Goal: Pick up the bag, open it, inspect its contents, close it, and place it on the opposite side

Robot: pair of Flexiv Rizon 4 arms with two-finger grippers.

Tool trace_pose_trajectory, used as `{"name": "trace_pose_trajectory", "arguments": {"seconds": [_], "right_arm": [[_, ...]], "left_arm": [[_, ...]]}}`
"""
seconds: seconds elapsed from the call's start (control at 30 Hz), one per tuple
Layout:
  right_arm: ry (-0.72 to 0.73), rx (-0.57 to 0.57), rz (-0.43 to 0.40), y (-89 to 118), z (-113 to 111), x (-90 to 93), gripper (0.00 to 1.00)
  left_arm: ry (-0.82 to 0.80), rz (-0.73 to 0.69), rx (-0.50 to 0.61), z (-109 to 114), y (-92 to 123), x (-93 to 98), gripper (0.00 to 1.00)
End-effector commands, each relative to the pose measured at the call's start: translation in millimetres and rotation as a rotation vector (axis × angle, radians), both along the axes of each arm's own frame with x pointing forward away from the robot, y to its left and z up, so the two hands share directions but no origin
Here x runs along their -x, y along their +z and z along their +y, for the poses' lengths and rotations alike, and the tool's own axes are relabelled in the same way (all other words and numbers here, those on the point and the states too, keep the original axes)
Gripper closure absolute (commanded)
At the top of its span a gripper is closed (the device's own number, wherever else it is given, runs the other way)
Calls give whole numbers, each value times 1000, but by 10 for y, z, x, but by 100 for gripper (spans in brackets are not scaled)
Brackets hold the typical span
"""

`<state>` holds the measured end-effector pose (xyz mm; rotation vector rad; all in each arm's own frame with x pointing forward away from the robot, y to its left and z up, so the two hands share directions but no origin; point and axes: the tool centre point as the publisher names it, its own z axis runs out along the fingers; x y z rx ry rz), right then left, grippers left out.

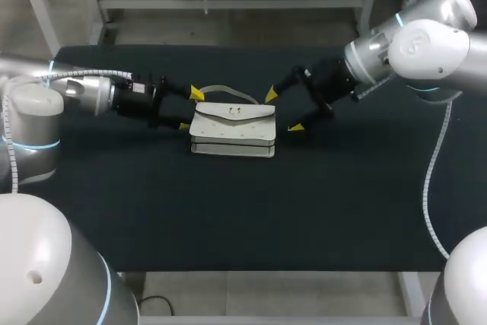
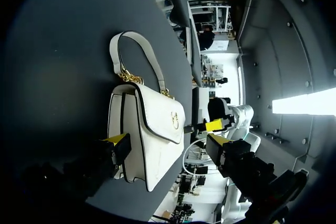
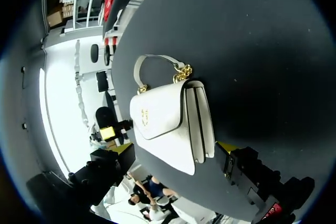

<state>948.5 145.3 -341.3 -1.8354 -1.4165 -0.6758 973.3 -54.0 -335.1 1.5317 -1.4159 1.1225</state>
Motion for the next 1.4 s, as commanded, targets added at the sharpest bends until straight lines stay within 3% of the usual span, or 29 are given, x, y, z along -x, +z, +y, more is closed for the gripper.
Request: {"name": "trace_pose_trajectory", "arguments": {"seconds": [0.03,0.37,0.47,0.53,0.7,0.83,0.87,1.0,1.07,1.1,1.2,1.23,1.27,1.3,1.4], "right_arm": [[26,-71,-8,-139,59,-83,0],[48,-186,0,-211,169,-160,0],[48,-202,4,-207,205,-183,14],[48,-212,6,-209,218,-194,17],[41,-223,2,-200,214,-204,36],[38,-232,0,-222,232,-219,40],[39,-236,5,-237,243,-222,40],[41,-236,11,-286,266,-220,36],[39,-234,18,-315,260,-224,42],[37,-234,19,-324,256,-227,50],[35,-225,17,-337,252,-229,64],[35,-224,16,-341,252,-230,69],[35,-224,15,-344,252,-229,90],[34,-224,13,-347,250,-229,100],[30,-226,5,-354,241,-226,100]], "left_arm": [[-27,12,25,3,-93,-118,0],[-44,28,46,-12,-121,-204,0],[-37,35,51,-15,-130,-228,0],[-35,40,50,-22,-139,-242,0],[-31,39,48,-15,-106,-243,11],[-33,39,45,-47,-106,-261,13],[-29,41,32,-62,-119,-269,18],[-31,59,25,-89,-191,-296,24],[-29,67,28,-87,-212,-302,44],[-28,68,29,-85,-217,-303,58],[-26,73,29,-85,-227,-300,69],[-26,75,28,-87,-230,-297,91],[-26,76,27,-89,-233,-292,100],[-27,78,27,-90,-235,-287,100],[-27,81,22,-100,-243,-274,100]]}}
